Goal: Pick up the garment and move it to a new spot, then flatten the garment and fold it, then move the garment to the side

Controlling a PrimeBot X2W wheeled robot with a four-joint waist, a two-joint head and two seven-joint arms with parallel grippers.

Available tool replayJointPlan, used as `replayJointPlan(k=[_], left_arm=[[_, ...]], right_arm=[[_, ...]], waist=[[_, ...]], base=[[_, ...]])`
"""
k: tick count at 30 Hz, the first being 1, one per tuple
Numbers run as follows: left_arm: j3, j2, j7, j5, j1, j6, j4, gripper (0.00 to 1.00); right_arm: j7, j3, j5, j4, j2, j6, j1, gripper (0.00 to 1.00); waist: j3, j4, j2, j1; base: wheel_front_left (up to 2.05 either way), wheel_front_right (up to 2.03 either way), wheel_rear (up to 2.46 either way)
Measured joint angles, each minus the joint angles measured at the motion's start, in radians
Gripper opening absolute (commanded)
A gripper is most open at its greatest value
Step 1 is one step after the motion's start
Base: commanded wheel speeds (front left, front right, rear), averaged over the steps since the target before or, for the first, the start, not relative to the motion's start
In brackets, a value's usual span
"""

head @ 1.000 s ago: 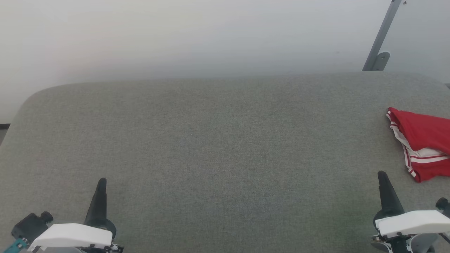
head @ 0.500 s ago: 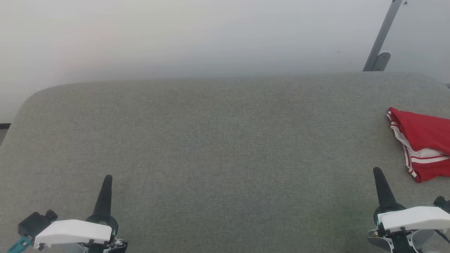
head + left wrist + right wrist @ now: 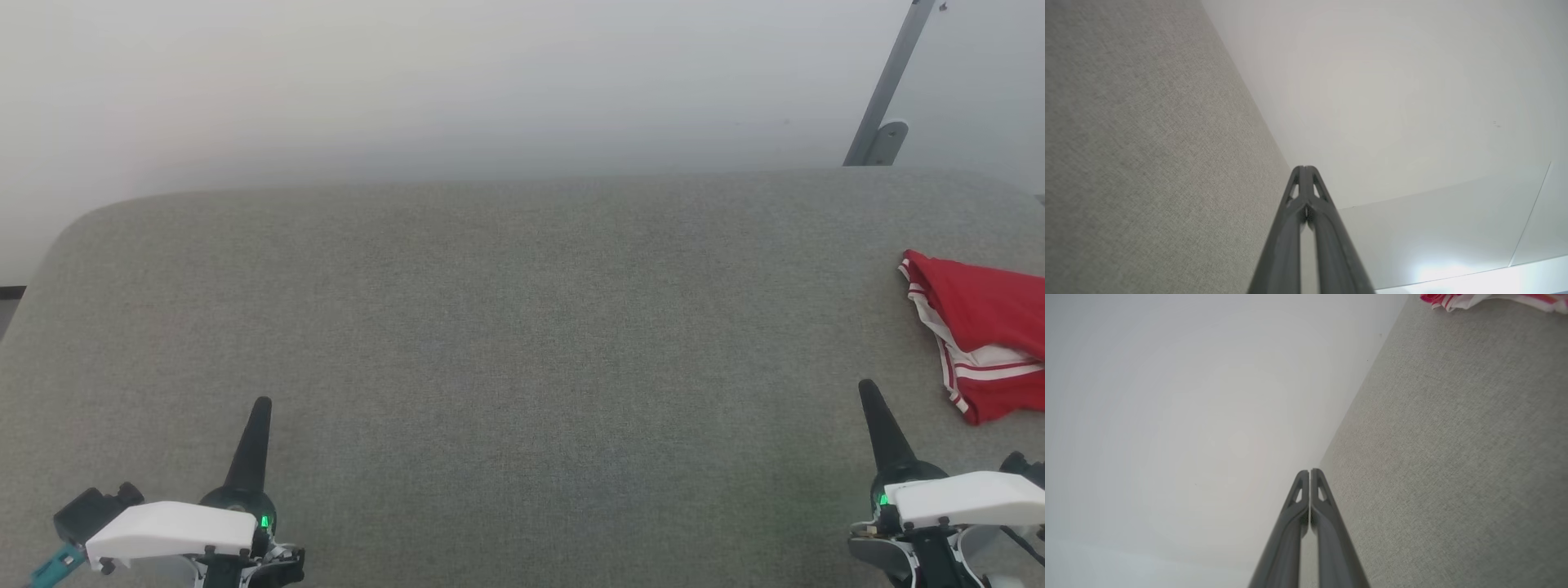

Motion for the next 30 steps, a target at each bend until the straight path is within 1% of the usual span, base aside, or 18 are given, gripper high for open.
replayJointPlan(k=[30], left_arm=[[-0.004, -0.027, 0.061, -0.216, -0.040, 0.000, 0.018, 0.00]], right_arm=[[0.059, 0.012, 0.260, 0.009, 0.003, 0.000, -0.028, 0.00]], waist=[[0.000, 0.003, 0.0000, 0.0001]], base=[[0.00, 0.00, 0.00]])
